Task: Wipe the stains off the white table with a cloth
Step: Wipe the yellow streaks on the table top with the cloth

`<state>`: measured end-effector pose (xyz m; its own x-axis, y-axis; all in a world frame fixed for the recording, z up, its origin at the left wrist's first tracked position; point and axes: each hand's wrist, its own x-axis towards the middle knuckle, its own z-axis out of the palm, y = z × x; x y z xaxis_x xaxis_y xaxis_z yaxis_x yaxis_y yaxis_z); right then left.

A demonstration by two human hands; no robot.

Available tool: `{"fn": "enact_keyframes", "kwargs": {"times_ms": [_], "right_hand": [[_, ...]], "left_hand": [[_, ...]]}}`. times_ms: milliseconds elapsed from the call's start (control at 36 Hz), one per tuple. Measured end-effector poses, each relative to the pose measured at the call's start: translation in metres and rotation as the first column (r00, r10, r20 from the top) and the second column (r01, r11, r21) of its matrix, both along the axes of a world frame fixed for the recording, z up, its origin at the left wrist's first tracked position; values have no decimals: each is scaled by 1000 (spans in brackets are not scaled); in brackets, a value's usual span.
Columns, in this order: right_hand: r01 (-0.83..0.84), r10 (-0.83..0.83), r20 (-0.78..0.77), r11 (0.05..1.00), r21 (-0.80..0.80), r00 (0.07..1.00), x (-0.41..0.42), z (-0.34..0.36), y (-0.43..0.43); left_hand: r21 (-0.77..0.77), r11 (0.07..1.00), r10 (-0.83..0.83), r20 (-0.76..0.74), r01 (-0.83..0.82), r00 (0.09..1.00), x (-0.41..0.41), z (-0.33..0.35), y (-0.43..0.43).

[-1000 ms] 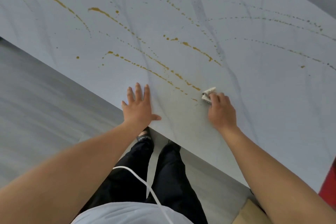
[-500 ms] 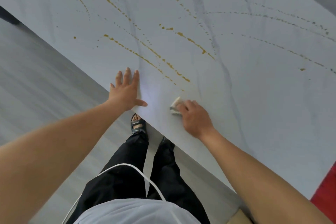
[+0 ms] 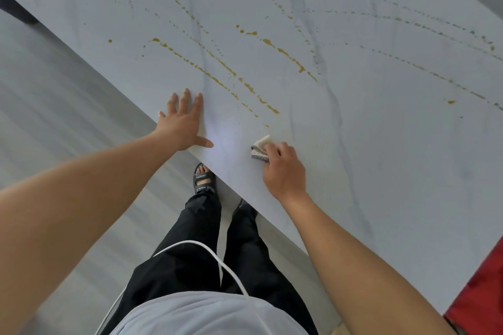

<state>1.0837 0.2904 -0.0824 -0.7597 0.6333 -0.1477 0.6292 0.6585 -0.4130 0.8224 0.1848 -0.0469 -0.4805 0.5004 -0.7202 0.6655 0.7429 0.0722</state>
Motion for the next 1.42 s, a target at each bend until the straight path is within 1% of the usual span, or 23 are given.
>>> {"fn": "enact_keyframes", "kwargs": {"times_ms": [28,56,111,167,194,222,250,306,333,361,472,639,694,750,806,861,917,972,1028,1056,1194,1306,1417], "right_hand": [[79,-79,1,997,7,997,-2,0,-1],[81,-81,-4,996,26,997,-3,0,-3],[-114,115,-20,992,53,993,-3,0,-11],[-406,408,-19,912,52,913,1,1,-14],[-470,471,-12,881,50,882,1,1,-9],[-454,454,-5,890,37,891,1,0,-4],[-362,362,-8,932,13,932,-1,1,0],[-80,79,-12,996,-33,997,-4,0,5],[21,-21,-12,999,-41,1000,-6,1,6],[60,-61,-18,998,-31,998,-7,0,4],[-80,81,-57,997,5,995,-2,-2,-26],[-222,217,-61,971,-88,974,6,1,-71],[-241,237,-44,961,-137,971,6,4,-76],[-236,245,4,937,-258,970,3,9,-78],[-180,232,37,838,-515,972,-2,16,-72],[-51,82,8,691,-721,997,-5,27,-62],[104,-157,17,565,-819,987,-8,41,-42],[232,-342,80,433,-871,936,-9,50,-10],[301,-473,97,377,-876,876,-9,52,30],[326,-523,82,394,-859,849,-10,52,54],[441,-590,-58,661,-607,805,-24,61,167],[445,-516,-61,788,-427,854,-44,58,232],[370,-403,-36,868,-332,914,-67,41,265]], "left_hand": [[0,1000,1,-1,-1,1000,0,0,0],[2,1000,1,-3,-1,1000,0,0,0],[3,1000,3,-6,-3,1000,0,0,0],[7,1000,5,-6,-5,1000,0,0,0],[7,1000,4,-7,-4,1000,0,0,1],[5,1000,4,-7,-4,1000,0,-1,0],[4,1000,2,-8,-2,1000,-1,-1,1],[5,1000,3,-11,-3,1000,-1,-2,0],[7,1000,3,-13,-3,1000,-1,-2,0],[7,1000,4,-13,-4,1000,0,-2,0],[7,1000,11,-9,-11,1000,1,0,1],[12,1000,20,-12,-20,1000,1,1,2],[16,1000,23,-12,-23,1000,1,0,2],[26,999,26,-11,-25,1000,1,-1,1],[35,999,26,-15,-25,1000,1,0,1],[30,999,13,-21,-13,1000,2,0,0],[24,1000,1,-27,0,1000,3,1,-2],[17,1000,-17,-32,18,999,3,3,-4],[10,999,-41,-31,41,999,2,5,-5],[11,999,-49,-35,50,998,0,7,-5],[2,996,-94,-68,94,993,-19,14,-7],[-17,998,-65,-85,64,994,-32,13,-6],[-49,996,-74,-73,71,995,-36,10,-4]]}}
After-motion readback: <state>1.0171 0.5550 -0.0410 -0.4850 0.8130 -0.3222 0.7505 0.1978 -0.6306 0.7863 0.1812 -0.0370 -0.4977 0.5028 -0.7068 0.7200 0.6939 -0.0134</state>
